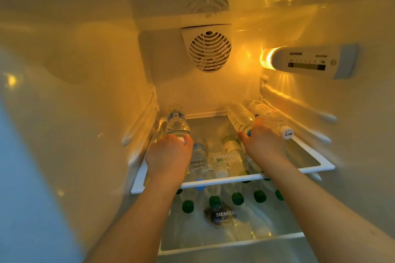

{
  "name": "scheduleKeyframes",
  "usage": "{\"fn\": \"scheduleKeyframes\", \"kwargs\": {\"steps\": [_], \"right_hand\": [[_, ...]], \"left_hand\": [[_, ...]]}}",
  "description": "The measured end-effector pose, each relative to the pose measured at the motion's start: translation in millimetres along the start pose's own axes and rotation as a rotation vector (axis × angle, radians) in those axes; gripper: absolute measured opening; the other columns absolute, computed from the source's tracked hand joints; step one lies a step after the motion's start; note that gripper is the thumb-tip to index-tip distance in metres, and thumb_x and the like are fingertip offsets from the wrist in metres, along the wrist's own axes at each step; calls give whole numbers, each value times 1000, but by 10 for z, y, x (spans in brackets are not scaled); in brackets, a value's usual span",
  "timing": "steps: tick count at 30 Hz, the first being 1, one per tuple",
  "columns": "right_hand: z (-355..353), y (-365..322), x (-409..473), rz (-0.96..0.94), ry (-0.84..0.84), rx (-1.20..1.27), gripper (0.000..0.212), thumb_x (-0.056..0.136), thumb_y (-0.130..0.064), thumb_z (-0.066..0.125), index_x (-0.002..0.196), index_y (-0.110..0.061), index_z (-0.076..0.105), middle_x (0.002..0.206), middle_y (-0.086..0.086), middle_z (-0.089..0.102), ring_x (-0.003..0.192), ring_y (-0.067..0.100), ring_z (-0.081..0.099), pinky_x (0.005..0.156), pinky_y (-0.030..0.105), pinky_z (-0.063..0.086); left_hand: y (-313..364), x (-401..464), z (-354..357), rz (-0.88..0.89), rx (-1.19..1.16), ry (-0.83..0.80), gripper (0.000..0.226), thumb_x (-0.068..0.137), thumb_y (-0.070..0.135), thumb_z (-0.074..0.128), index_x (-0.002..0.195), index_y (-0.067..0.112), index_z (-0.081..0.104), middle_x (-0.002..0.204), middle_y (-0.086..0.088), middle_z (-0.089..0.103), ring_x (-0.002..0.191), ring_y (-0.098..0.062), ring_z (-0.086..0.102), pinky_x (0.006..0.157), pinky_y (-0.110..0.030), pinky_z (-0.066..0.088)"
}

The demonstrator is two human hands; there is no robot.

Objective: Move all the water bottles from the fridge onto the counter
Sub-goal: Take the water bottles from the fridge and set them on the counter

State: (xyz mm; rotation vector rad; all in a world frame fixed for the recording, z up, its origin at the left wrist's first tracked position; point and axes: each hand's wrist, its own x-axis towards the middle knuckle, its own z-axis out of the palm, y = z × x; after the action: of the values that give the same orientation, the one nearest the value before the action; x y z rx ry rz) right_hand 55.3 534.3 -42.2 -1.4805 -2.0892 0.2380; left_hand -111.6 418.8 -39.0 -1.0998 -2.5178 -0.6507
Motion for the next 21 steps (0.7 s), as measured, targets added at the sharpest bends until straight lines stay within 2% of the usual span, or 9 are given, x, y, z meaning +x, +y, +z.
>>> {"fn": "scheduleKeyframes", "kwargs": {"steps": [2, 5, 7, 9, 11, 13, 15, 19, 21], "right_hand": [[-7, -4, -5, 4, 22, 31, 65, 99, -44, 44, 151, -16, 18, 120, 10, 64, 106, 31, 62, 76, 37, 45], [-75, -29, -72, 20, 44, 93, 66, 98, -49, 41, 153, -23, 17, 124, 11, 63, 107, 32, 61, 77, 39, 47], [-139, -57, -188, 26, 62, 183, 63, 98, -49, 41, 153, -24, 20, 127, 10, 61, 109, 33, 60, 80, 40, 48], [-230, -111, -399, 20, 100, 269, 57, 99, -47, 41, 149, -23, 29, 124, 10, 62, 106, 34, 60, 82, 42, 49], [-332, -192, -633, 35, 134, 361, 48, 99, -44, 40, 140, -19, 42, 120, 12, 64, 106, 35, 60, 85, 43, 47], [-464, -277, -817, 60, 165, 403, 45, 100, -42, 40, 137, -17, 49, 124, 13, 62, 112, 35, 57, 90, 43, 44], [-663, -369, -1008, 42, 188, 387, 43, 101, -41, 38, 135, -19, 52, 124, 12, 63, 113, 35, 56, 87, 41, 43], [-1081, -532, -1313, -7, 250, 282, 35, 100, -38, 38, 121, -20, 59, 108, 15, 67, 100, 37, 59, 74, 36, 40], [-1307, -614, -1501, -32, 281, 207, 34, 99, -37, 38, 118, -19, 61, 102, 15, 67, 92, 37, 60, 69, 35, 39]], "left_hand": [[-9, 8, -27, -32, -108, -48, 45, 96, 52, 38, 72, 16, 53, 72, -2, 54, 70, -22, 51, 61, -27, 36], [-63, 2, -127, -143, -364, -137, 36, 89, 46, 51, 72, 15, 56, 72, -4, 56, 65, -22, 51, 50, -25, 29], [-76, -66, -239, -195, -496, -145, 34, 88, 44, 56, 72, 14, 56, 69, -4, 55, 67, -24, 53, 48, -26, 27], [-63, -225, -403, -282, -661, -163, 32, 88, 43, 59, 72, 16, 53, 69, 1, 53, 63, -17, 50, 49, -25, 30], [-40, -377, -542, -411, -913, -181, 31, 84, 44, 63, 82, 13, 59, 78, -1, 61, 66, -16, 52, 55, -26, 37], [2, -498, -685, -612, -1193, -209, 44, 78, 44, 66, 100, 6, 64, 87, -9, 65, 68, -20, 53, 62, -29, 44], [18, -652, -936, -734, -1446, -277, 35, 82, 33, 67, 105, 7, 62, 76, -7, 54, 63, -17, 47, 62, -30, 50], [-57, -989, -1404, -762, -1504, -349, 24, 86, 27, 64, 98, 8, 58, 67, -5, 40, 58, -16, 38, 77, -37, 55], [-180, -1165, -1646, -751, -1488, -367, 22, 85, 28, 63, 92, 8, 56, 65, -5, 39, 55, -17, 37, 78, -38, 54]]}}
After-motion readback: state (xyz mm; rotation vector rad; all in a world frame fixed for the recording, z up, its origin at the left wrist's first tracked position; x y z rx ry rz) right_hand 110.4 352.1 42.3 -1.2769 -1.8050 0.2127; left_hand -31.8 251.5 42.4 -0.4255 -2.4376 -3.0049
